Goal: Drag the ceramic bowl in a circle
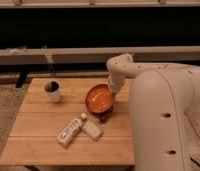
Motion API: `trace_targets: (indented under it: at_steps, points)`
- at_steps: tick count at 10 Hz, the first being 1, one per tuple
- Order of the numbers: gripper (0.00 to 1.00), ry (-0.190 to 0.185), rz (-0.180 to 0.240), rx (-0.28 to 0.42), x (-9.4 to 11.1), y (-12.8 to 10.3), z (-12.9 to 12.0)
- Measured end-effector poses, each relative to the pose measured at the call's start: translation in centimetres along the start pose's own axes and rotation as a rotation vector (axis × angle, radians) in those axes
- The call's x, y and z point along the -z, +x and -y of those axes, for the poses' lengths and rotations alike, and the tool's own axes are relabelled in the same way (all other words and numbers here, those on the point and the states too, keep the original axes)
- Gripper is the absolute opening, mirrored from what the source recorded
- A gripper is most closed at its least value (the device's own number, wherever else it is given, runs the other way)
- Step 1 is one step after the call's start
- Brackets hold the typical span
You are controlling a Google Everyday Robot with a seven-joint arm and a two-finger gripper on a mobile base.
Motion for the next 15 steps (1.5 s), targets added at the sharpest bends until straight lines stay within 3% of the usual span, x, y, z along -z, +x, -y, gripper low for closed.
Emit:
trace_targets:
  at_steps: [3,5,9,12,15]
  points:
    - [0.0,0.001,0.015,-0.011,0.4,0.9,1.4]
    - [0.0,-0.001,0.021,-0.012,0.6,0.5,0.4]
    - [0.0,0.006,0.031,-0.018,1.2,2.5,1.7]
    - [0.0,0.002,0.046,-0.024,1.9,3.3,-0.1]
    - [0.0,0.014,0.058,-0.018,2.5,3.6,0.1]
